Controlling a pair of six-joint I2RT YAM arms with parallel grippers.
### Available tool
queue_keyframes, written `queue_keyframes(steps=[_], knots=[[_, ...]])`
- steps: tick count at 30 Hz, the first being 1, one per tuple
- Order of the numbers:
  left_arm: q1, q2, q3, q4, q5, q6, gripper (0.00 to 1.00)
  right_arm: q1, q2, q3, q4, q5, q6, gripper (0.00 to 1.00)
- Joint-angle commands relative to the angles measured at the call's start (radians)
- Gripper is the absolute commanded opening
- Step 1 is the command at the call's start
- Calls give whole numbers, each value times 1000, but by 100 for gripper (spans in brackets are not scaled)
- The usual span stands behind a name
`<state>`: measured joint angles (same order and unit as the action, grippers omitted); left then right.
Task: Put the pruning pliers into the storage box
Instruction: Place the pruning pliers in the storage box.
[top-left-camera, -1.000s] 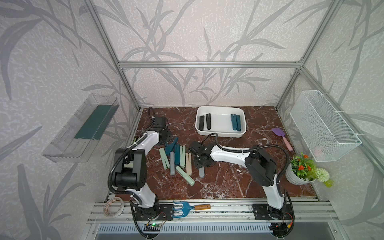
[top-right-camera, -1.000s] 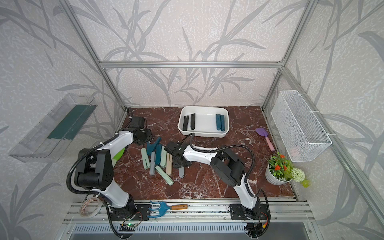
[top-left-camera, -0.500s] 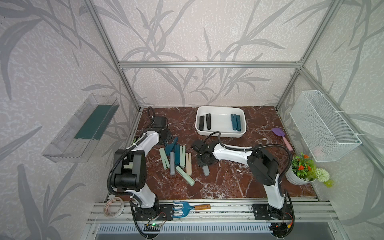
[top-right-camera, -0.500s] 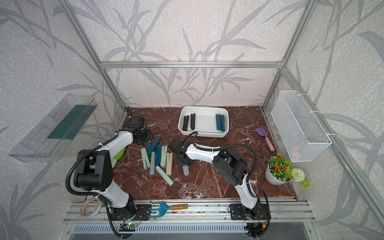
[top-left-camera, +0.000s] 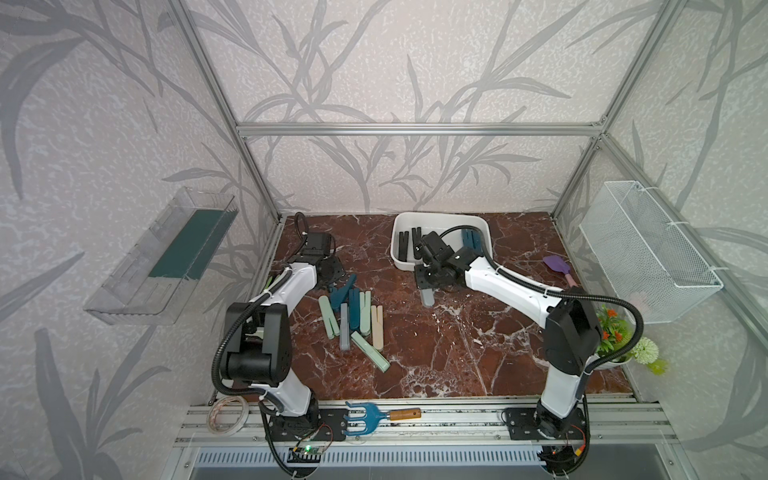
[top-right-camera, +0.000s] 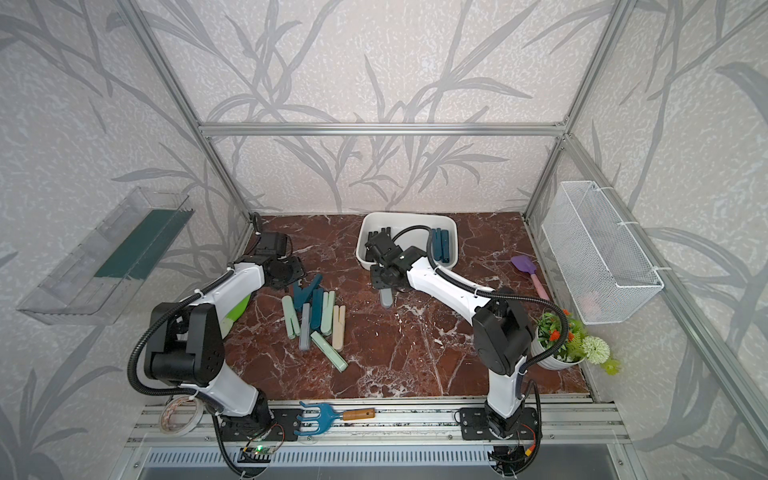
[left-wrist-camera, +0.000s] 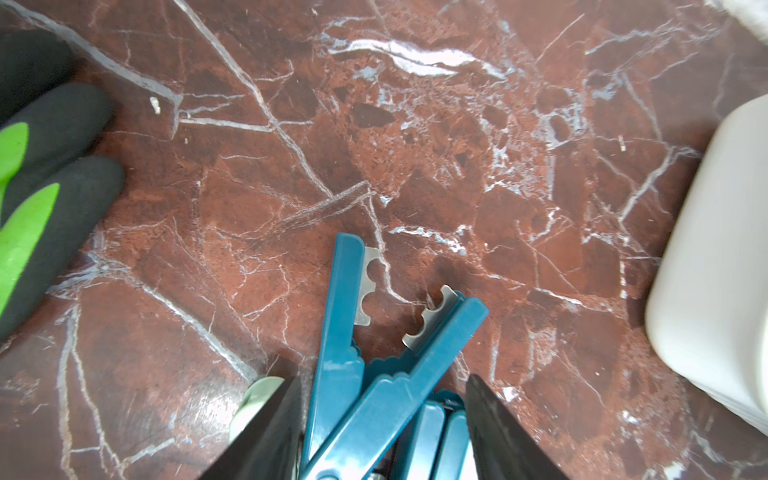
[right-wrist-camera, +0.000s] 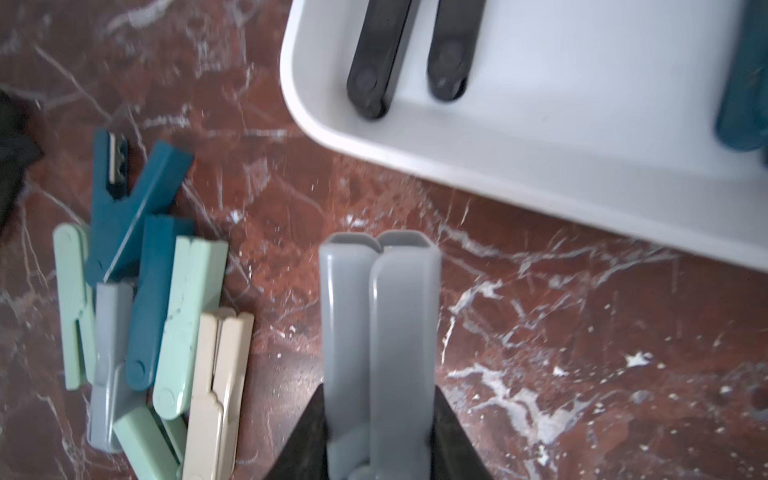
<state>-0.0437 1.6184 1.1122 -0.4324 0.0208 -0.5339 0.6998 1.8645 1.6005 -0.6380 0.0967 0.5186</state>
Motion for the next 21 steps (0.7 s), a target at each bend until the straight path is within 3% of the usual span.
queue_keyframes(steps=[1, 11, 16, 21], knots=[[5, -57, 15, -26, 14, 5, 63, -73, 41, 113, 19, 26, -86, 31], [1, -134, -8, -60, 30, 9, 63, -199, 489, 719, -80, 48, -172, 32], [2, -151, -24, -72, 24, 15, 63, -235, 717, 993, -135, 39, -153, 33], [0, -153, -5, -92, 28, 27, 63, -269, 838, 1090, -121, 26, -93, 35]])
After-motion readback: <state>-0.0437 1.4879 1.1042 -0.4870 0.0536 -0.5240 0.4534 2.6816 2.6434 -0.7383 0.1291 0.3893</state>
